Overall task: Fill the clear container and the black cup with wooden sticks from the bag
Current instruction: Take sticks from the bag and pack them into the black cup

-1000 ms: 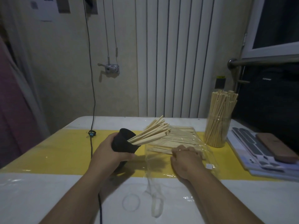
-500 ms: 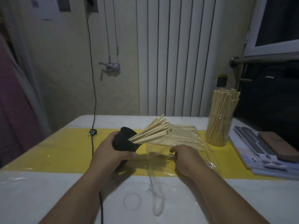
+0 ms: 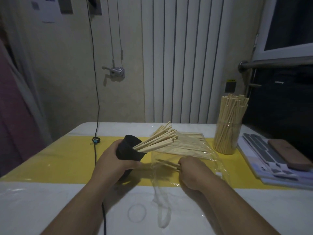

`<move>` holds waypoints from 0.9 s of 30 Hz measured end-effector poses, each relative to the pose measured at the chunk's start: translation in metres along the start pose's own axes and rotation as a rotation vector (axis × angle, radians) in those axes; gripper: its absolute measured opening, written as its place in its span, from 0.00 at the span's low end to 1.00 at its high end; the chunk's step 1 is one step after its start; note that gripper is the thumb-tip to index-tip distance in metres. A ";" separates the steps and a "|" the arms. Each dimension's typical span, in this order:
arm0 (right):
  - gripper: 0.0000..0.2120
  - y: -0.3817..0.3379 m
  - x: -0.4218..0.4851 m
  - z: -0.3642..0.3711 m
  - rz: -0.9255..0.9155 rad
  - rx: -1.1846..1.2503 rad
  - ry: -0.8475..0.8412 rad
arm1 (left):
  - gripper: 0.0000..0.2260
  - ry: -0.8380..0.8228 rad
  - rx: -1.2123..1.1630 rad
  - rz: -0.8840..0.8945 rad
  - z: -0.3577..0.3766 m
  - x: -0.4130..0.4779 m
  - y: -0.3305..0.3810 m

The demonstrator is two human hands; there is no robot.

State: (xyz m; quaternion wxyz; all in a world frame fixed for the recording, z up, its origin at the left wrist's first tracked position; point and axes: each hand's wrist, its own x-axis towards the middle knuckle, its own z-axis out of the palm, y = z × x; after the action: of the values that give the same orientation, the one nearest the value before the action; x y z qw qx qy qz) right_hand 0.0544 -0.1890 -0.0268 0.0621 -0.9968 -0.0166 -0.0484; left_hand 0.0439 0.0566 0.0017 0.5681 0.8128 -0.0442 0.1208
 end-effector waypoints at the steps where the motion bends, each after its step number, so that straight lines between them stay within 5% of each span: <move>1: 0.11 -0.001 0.000 -0.001 -0.003 0.010 -0.012 | 0.27 -0.002 0.000 -0.003 0.000 0.000 0.000; 5: 0.14 -0.004 -0.006 -0.003 -0.037 -0.006 -0.064 | 0.27 -0.004 -0.009 -0.004 0.000 -0.001 0.001; 13: 0.03 -0.013 -0.026 -0.033 -0.090 0.065 0.016 | 0.27 -0.006 -0.019 -0.002 -0.001 -0.002 0.002; 20: 0.12 -0.019 -0.028 -0.052 -0.078 -0.007 -0.024 | 0.27 0.005 -0.021 -0.014 0.000 -0.001 0.001; 27: 0.12 -0.023 -0.036 -0.065 -0.119 -0.057 0.171 | 0.29 0.010 -0.021 -0.023 0.000 -0.001 0.002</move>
State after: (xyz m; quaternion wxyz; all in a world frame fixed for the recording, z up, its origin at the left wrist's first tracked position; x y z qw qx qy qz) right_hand 0.0117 -0.1748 0.0365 0.0321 -0.9876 -0.0692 -0.1375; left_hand 0.0420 0.0562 0.0034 0.5782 0.8067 -0.0336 0.1179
